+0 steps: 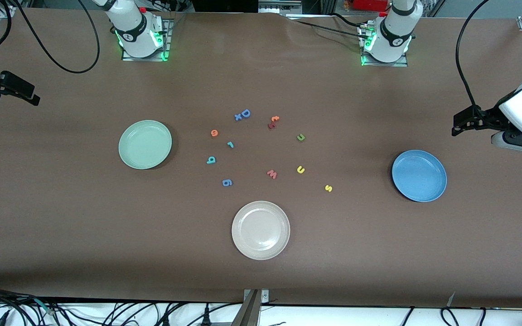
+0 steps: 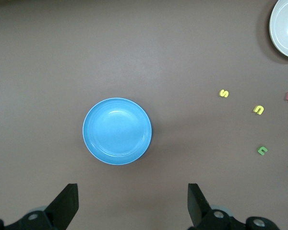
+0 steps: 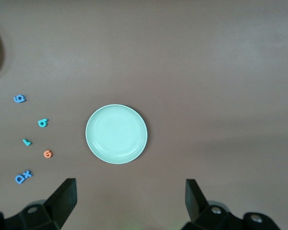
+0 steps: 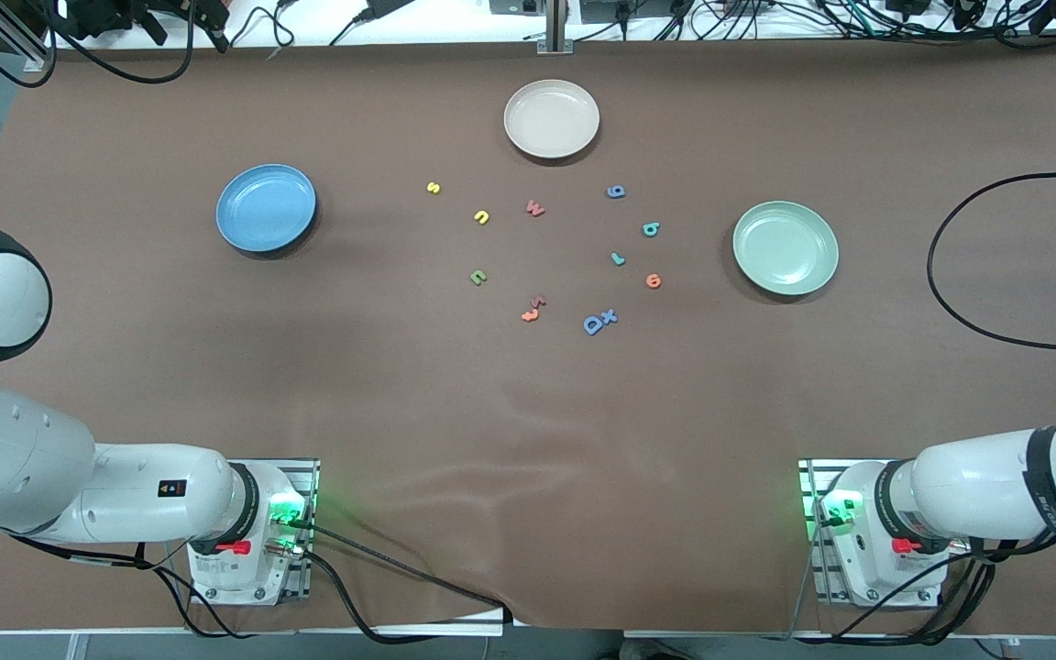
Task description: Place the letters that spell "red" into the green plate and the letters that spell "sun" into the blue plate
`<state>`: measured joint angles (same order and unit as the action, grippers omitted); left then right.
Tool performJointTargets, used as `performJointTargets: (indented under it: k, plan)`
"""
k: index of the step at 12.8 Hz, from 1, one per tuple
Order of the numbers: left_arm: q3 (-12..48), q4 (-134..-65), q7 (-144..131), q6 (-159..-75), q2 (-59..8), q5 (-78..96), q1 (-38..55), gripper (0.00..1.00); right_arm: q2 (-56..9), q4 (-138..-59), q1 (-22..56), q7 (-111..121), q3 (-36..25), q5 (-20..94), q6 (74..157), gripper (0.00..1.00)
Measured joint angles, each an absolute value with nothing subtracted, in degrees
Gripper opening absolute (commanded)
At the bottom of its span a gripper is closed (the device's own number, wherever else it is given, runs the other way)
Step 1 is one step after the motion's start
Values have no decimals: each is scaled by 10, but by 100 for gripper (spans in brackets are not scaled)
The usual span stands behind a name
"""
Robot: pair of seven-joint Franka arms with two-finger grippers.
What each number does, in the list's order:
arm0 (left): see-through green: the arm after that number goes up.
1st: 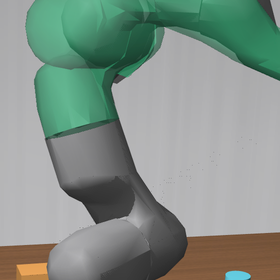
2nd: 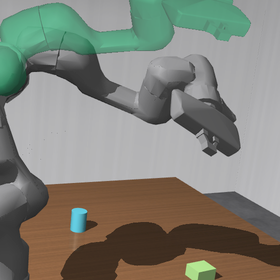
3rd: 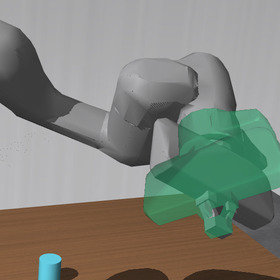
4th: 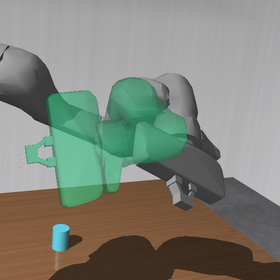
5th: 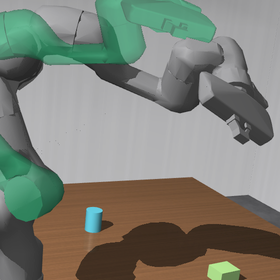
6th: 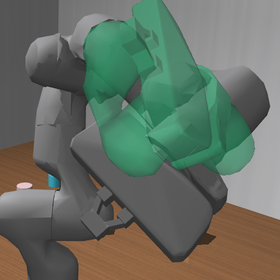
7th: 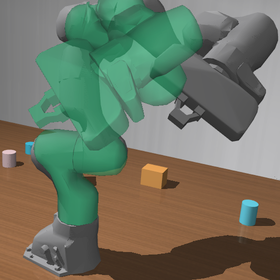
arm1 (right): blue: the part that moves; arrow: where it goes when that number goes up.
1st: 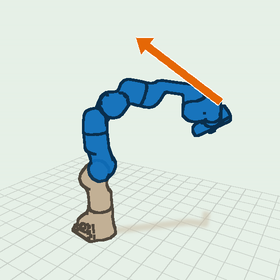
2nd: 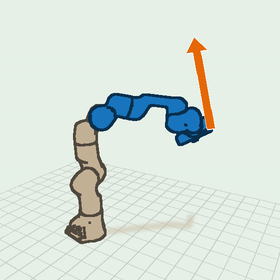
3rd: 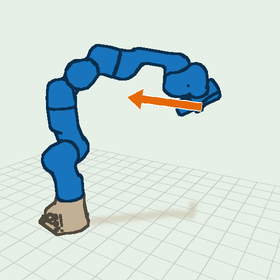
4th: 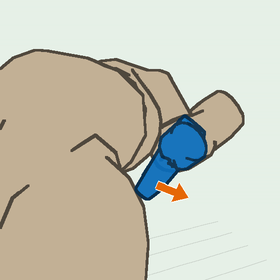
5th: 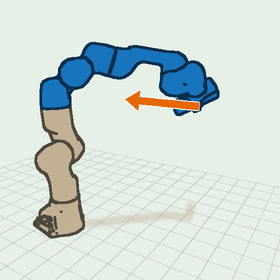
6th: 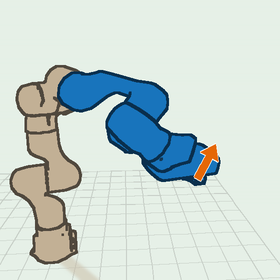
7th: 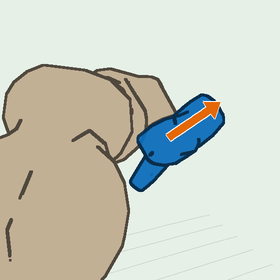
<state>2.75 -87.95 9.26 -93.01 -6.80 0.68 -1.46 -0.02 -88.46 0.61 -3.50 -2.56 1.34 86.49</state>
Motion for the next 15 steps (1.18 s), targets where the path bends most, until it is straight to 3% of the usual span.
performJointTargets:
  k: [15]
  plan:
    - [41, -879, 91, -916, -65, 7, -12, 100, -14, -885, 9, -35, -24, 13, 862, 100]
